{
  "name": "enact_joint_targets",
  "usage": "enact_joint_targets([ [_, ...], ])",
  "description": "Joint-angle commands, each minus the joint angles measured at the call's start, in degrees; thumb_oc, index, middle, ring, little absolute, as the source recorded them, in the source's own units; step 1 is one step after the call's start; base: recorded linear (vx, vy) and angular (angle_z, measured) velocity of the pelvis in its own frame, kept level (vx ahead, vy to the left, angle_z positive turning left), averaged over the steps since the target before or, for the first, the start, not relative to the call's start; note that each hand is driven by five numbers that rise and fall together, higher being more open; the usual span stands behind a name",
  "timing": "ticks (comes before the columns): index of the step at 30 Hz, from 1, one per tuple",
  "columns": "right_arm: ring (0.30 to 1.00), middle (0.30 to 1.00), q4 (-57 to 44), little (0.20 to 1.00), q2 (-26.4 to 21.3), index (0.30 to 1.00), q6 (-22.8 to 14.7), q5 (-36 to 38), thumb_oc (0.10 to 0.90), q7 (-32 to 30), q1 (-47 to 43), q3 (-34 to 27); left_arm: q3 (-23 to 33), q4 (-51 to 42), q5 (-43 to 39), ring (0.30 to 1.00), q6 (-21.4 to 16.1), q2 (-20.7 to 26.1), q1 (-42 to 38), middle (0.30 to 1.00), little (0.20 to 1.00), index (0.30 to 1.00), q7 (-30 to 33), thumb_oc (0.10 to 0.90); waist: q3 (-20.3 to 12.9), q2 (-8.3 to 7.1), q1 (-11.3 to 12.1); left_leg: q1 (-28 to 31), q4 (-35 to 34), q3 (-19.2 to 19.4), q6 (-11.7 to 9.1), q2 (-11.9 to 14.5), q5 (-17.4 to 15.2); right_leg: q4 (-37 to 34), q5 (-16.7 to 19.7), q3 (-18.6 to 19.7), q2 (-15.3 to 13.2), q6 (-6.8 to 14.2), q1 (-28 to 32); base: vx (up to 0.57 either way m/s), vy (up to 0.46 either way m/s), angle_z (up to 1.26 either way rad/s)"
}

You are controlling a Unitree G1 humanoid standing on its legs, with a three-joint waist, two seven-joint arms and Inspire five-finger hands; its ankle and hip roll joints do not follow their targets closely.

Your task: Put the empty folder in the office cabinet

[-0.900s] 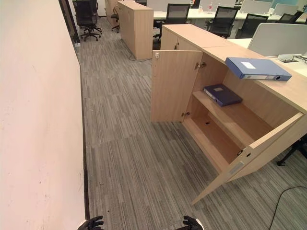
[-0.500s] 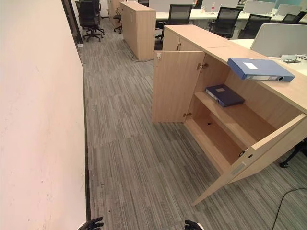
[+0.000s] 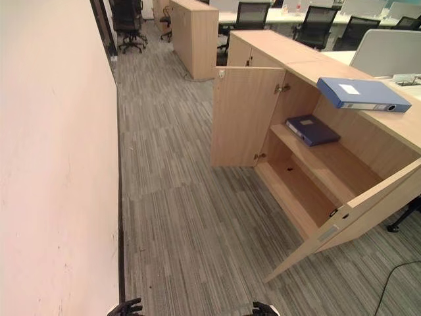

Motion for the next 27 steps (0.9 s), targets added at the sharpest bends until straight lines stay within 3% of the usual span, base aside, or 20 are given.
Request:
enact_joint_targets([
  [1,0.900,0.900,0.53,0.900,-2.34,0.900,-0.06,2.80,0.800,-0.68,-1.67,-1.19,0.19,-0.87,-3.67,0.900,-2.18,-2.97,-5.13,0.900,0.900,0.900,-0.26,0.800,5.40,-0.86,-1.04,-6.75,19.56,3.46,-5.50,9.69,0.36,5.63,-10.35,0.39,-1.78,0.92,2.08,0.05,-0.128,0.40],
  [5,0.900,0.900,0.85,0.900,-2.69,0.900,0.14,4.25,0.800,-0.86,-1.55,-2.22,0.45,-0.99,-4.93,0.900,-2.16,-3.01,-5.11,0.900,0.900,0.900,-0.43,0.800,5.97,-0.52,-0.93,-9.83,19.35,4.85,-5.36,12.27,2.59,6.36,-12.26,-0.32,-1.43,0.54,3.21,0.13,-0.031,0.35],
  [6,0.900,0.900,0.60,0.900,-2.87,0.900,0.02,5.36,0.800,-0.81,-1.18,-2.81,0.71,-1.00,-5.44,0.900,-2.18,-2.80,-4.85,0.900,0.900,0.900,-0.52,0.800,6.06,-0.33,-0.43,-11.47,14.75,5.29,-5.04,13.21,3.00,6.32,-13.49,-0.42,-1.42,0.92,4.55,0.24,0.078,0.31],
  [9,0.900,0.900,0.56,0.900,-2.95,0.900,-0.30,6.05,0.800,-1.00,-1.02,-3.15,0.78,-0.89,-5.54,0.900,-2.10,-2.67,-4.11,0.900,0.900,0.900,-0.56,0.800,6.64,1.66,0.99,-13.00,4.62,2.62,-6.11,13.87,8.77,7.06,-16.02,0.43,0.09,1.68,6.72,0.30,0.125,0.12],
  [10,0.900,0.900,0.60,0.900,-3.10,0.900,-0.39,6.09,0.800,-1.07,-1.11,-3.09,1.00,-1.07,-6.02,0.900,-2.15,-2.58,-4.06,0.900,0.900,0.900,-0.53,0.800,7.12,1.58,1.46,-13.99,1.50,2.11,-6.33,13.85,9.24,7.91,-17.57,0.89,-0.21,1.93,7.66,0.31,0.140,0.09],
  [14,0.900,0.900,0.83,0.900,-3.38,0.900,-0.35,6.03,0.800,-1.43,-1.95,-3.13,2.40,-1.02,-7.30,0.900,-2.25,-2.24,-3.67,0.900,0.900,0.900,-0.40,0.800,7.74,1.71,3.26,-16.89,-5.89,0.70,-6.78,14.52,9.37,9.27,-21.12,4.67,-0.90,2.80,10.82,0.37,0.156,-0.15],
  [16,0.900,0.900,1.28,0.900,-3.52,0.900,-0.24,5.25,0.800,-1.19,-2.12,-2.85,3.75,0.74,-7.35,0.900,-2.21,-2.00,-2.84,0.900,0.900,0.900,-0.28,0.800,7.02,1.91,4.40,-18.29,-6.25,-2.31,-7.52,15.09,10.76,7.74,-22.18,8.57,-1.38,3.58,13.51,0.44,0.223,-0.76],
  [19,0.900,0.900,1.42,0.900,-3.12,0.900,-0.10,4.39,0.800,-0.74,-1.80,-2.81,4.13,2.47,-6.46,0.900,-2.21,-2.10,-2.07,0.900,0.900,0.900,-0.46,0.800,5.54,1.44,5.24,-19.02,-6.36,-3.16,-8.02,14.61,11.52,5.54,-22.48,10.12,-2.58,4.40,15.33,0.33,0.185,-0.78],
  [22,0.900,0.900,1.39,0.900,-2.11,0.900,-0.23,4.08,0.800,-0.32,-1.54,-2.41,4.05,3.20,-5.20,0.900,-2.23,-1.89,-2.36,0.900,0.900,0.900,-0.27,0.800,3.89,0.35,5.83,-19.60,-5.63,-2.26,-7.96,13.94,14.27,4.09,-21.40,11.37,-4.91,6.21,16.19,0.41,0.312,-0.39],
  [24,0.900,0.900,1.52,0.900,-0.90,0.900,-0.03,3.73,0.800,0.02,-1.46,-2.22,3.66,3.48,-3.79,0.900,-2.23,-1.32,-3.02,0.900,0.900,0.900,0.09,0.800,2.06,-1.68,6.19,-20.56,-3.05,-0.50,-6.40,11.30,14.16,4.49,-18.07,11.59,-7.98,8.90,14.90,0.53,0.433,-0.21],
  [27,0.900,0.900,1.03,0.900,-0.09,0.900,0.07,2.77,0.800,0.13,-3.11,-1.07,3.15,2.61,-3.63,0.900,-2.37,-0.92,-5.38,0.900,0.900,0.900,0.86,0.800,0.45,-4.04,6.78,-21.43,-0.65,1.53,-2.99,6.61,10.51,8.97,-7.10,12.26,-10.84,12.55,10.56,0.31,0.311,-0.16],
])
